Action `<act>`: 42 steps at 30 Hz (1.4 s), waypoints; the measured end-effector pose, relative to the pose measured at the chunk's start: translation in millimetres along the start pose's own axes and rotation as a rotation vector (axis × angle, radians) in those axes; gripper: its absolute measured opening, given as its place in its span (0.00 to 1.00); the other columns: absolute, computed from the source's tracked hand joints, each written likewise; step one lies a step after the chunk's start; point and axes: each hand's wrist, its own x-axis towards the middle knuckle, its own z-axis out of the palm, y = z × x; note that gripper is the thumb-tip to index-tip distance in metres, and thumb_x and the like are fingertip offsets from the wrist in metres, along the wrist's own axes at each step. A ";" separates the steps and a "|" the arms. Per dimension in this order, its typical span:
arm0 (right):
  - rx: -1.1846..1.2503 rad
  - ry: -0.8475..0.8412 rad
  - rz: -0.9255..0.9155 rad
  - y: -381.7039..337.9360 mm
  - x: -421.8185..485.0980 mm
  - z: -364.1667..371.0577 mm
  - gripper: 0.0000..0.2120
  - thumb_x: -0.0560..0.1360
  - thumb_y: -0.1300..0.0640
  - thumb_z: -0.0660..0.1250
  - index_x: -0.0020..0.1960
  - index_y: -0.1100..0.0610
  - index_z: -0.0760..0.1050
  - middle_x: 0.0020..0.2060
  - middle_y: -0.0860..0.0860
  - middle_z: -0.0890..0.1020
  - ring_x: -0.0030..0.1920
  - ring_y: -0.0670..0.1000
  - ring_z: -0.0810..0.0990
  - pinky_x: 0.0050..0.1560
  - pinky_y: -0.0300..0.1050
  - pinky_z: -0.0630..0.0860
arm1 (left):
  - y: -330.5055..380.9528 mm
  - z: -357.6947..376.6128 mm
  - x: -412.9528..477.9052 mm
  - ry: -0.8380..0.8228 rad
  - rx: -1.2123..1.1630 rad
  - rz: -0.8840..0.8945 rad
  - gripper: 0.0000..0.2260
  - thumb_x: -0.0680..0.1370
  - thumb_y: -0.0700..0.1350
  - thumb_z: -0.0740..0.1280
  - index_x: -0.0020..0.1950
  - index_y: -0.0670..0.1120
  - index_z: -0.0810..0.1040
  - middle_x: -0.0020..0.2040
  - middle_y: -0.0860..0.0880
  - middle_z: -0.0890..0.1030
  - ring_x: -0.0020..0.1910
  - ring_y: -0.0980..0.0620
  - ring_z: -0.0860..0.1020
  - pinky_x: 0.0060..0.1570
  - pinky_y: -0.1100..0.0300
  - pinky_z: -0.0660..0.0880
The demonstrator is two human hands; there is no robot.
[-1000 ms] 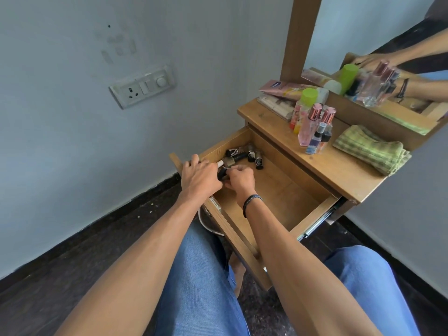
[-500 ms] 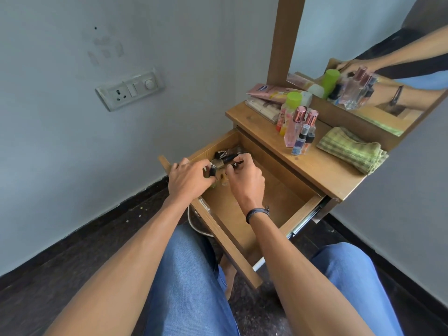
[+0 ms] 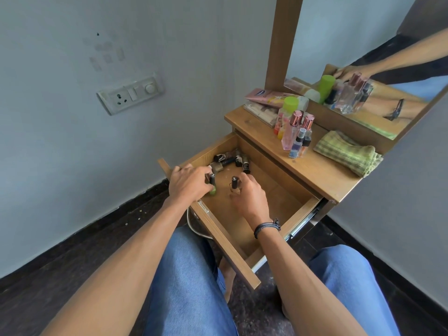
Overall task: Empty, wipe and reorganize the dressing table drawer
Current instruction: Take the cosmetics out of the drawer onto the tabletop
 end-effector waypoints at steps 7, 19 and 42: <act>0.031 -0.170 -0.042 -4.6 4.3 3.5 0.17 0.74 0.57 0.76 0.61 0.54 0.78 0.54 0.51 0.76 0.50 0.53 0.78 0.49 0.47 0.78 | -3.2 2.5 6.8 -0.045 -0.033 0.037 0.16 0.70 0.66 0.73 0.53 0.60 0.79 0.48 0.62 0.85 0.52 0.54 0.79 0.50 0.52 0.64; -0.012 -0.274 -0.125 -15.5 8.1 7.9 0.21 0.74 0.55 0.76 0.65 0.53 0.76 0.55 0.51 0.80 0.54 0.53 0.77 0.51 0.47 0.74 | -0.1 -8.8 1.5 -0.085 -0.107 0.040 0.17 0.70 0.59 0.77 0.53 0.60 0.74 0.52 0.60 0.85 0.54 0.53 0.80 0.51 0.54 0.60; -0.008 0.205 0.038 -74.2 108.2 -117.0 0.10 0.73 0.53 0.71 0.53 0.56 0.81 0.43 0.52 0.82 0.43 0.55 0.80 0.45 0.46 0.77 | 7.6 -4.7 -6.2 0.064 0.144 -0.089 0.09 0.80 0.40 0.65 0.57 0.43 0.83 0.58 0.44 0.79 0.59 0.45 0.73 0.62 0.50 0.71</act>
